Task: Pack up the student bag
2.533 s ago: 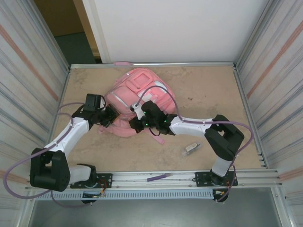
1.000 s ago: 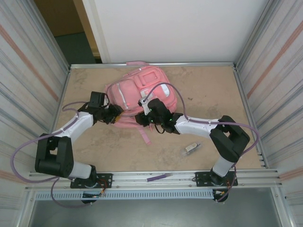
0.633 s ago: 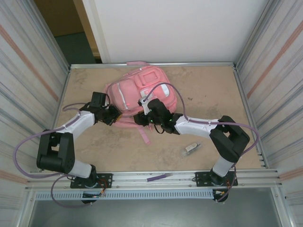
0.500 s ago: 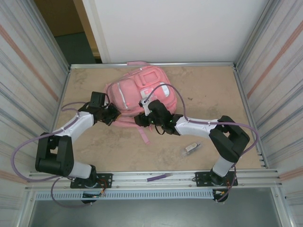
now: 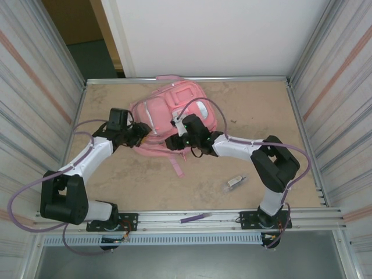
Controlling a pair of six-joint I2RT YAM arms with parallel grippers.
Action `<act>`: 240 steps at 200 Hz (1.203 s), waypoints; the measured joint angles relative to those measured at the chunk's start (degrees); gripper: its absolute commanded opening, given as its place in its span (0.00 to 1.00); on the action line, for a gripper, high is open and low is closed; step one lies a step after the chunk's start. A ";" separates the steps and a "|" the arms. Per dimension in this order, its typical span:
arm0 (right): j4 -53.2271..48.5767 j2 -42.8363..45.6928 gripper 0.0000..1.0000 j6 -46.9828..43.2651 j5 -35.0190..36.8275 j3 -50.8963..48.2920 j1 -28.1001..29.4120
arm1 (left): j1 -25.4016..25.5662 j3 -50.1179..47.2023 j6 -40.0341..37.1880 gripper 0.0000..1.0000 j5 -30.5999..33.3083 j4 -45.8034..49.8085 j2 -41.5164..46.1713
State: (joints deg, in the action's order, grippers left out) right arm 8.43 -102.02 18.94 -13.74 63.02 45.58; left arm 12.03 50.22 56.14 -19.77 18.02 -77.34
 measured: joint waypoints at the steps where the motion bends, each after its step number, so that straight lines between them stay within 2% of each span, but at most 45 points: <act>1: 0.00 0.00 0.43 0.00 -0.02 0.00 -0.07 | 0.00 -0.04 0.04 0.43 0.07 0.00 0.00; 22: 0.07 0.02 0.42 0.02 -0.04 0.00 -0.66 | -0.37 -0.28 -0.57 0.40 3.30 1.31 -0.15; 43: 0.13 0.02 0.42 0.04 -0.61 0.00 0.22 | -2.93 1.92 -2.23 0.36 3.69 2.47 -1.92; 87: 0.39 0.02 0.42 -0.07 -0.87 -0.02 1.01 | -7.56 2.80 -3.28 0.41 2.23 -1.27 -6.32; 120: 0.57 0.02 0.42 -0.04 -0.90 -0.02 1.03 | -8.20 2.80 -4.11 0.41 0.11 -5.05 -10.51; 167: 0.85 0.02 0.41 -0.04 -0.83 -0.02 2.03 | -8.35 1.09 -4.26 0.32 -0.35 -8.15 -13.22; 183: 1.29 0.02 0.41 0.07 -0.90 -0.02 2.29 | -8.35 0.20 -4.24 0.32 -0.37 -9.55 -13.25; 210: 1.88 0.02 0.41 0.15 -0.87 -0.02 2.80 | -8.70 -0.48 -4.37 0.38 -1.38 -11.08 -13.25; 240: 2.25 -0.02 0.41 0.15 -0.87 -0.02 2.89 | -8.70 -0.52 -4.55 0.37 -1.64 -11.26 -12.61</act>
State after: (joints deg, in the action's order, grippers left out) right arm 10.68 -102.04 19.09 -14.61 63.00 48.47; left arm 3.33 49.69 51.59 -21.41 6.76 -89.95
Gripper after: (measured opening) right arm 0.409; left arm 0.377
